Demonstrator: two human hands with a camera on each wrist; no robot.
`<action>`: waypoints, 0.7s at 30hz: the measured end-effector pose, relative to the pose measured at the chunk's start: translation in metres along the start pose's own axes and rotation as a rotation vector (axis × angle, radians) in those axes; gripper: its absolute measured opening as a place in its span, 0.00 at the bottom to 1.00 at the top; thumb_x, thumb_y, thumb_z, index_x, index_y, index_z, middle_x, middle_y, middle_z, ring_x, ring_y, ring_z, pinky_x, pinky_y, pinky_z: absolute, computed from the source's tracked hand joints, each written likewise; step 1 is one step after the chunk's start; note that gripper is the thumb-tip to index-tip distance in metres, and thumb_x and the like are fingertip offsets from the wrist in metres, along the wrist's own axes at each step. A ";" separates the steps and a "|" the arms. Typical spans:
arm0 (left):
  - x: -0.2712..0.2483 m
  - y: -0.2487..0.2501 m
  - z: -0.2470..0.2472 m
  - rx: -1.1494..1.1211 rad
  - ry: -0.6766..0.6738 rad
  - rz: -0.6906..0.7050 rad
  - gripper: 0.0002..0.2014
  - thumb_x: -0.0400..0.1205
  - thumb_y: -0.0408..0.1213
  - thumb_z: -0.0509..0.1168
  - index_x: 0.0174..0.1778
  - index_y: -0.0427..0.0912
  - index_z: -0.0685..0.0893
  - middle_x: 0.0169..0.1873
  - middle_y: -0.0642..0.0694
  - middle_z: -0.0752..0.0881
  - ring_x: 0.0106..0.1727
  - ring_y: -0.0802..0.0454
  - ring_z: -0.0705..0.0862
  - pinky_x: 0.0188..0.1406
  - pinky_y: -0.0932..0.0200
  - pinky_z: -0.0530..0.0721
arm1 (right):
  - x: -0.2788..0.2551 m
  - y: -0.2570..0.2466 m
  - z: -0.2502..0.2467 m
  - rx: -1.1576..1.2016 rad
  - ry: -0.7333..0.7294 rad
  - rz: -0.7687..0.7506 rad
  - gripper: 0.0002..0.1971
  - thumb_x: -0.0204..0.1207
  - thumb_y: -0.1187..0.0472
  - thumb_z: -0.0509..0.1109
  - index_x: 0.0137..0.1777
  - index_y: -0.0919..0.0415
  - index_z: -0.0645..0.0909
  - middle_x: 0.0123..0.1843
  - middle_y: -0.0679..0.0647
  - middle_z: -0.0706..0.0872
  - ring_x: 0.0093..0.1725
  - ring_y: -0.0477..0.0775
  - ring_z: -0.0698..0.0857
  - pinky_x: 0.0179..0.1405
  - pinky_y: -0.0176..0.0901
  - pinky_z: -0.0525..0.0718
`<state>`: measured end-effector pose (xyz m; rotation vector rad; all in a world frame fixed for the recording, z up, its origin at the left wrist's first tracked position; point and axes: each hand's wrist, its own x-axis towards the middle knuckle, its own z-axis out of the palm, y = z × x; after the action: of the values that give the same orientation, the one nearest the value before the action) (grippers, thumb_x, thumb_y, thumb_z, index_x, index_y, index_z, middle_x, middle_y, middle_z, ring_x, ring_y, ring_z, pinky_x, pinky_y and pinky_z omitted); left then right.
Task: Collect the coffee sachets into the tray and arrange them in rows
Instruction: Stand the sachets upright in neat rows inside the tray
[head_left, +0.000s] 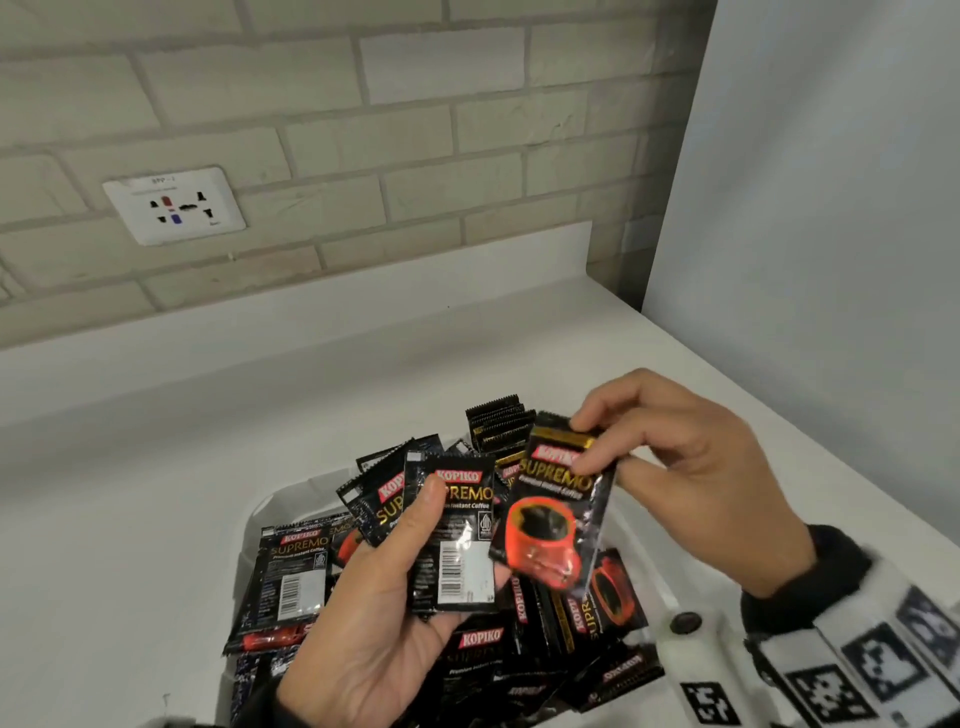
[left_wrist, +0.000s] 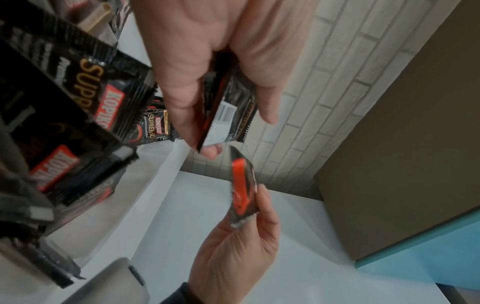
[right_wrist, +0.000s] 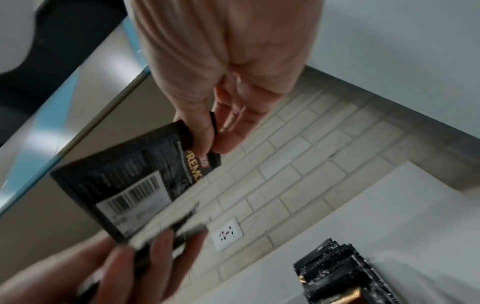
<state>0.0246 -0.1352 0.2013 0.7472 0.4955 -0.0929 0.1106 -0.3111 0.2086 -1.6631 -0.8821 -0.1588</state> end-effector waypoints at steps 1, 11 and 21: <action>0.000 0.000 0.001 0.015 -0.042 -0.019 0.15 0.60 0.39 0.74 0.34 0.30 0.91 0.45 0.28 0.88 0.40 0.37 0.90 0.37 0.39 0.87 | -0.001 0.001 0.003 -0.042 -0.041 -0.030 0.10 0.65 0.66 0.64 0.37 0.53 0.86 0.47 0.44 0.82 0.49 0.40 0.82 0.43 0.27 0.82; 0.001 -0.002 0.001 0.348 0.055 0.318 0.15 0.54 0.24 0.71 0.37 0.25 0.86 0.31 0.32 0.89 0.28 0.45 0.89 0.19 0.63 0.83 | 0.012 0.001 0.002 0.203 -0.155 0.321 0.21 0.74 0.78 0.63 0.48 0.49 0.84 0.51 0.48 0.88 0.47 0.45 0.87 0.48 0.36 0.84; -0.003 0.016 -0.008 0.444 0.158 0.520 0.09 0.62 0.39 0.69 0.36 0.44 0.89 0.35 0.40 0.91 0.36 0.44 0.90 0.40 0.49 0.87 | 0.068 -0.013 -0.009 -0.157 -0.380 0.377 0.09 0.67 0.67 0.77 0.38 0.51 0.83 0.35 0.44 0.87 0.33 0.40 0.83 0.36 0.29 0.80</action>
<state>0.0227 -0.1179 0.2081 1.3046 0.4202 0.3548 0.1540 -0.2876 0.2581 -2.0134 -0.8301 0.3667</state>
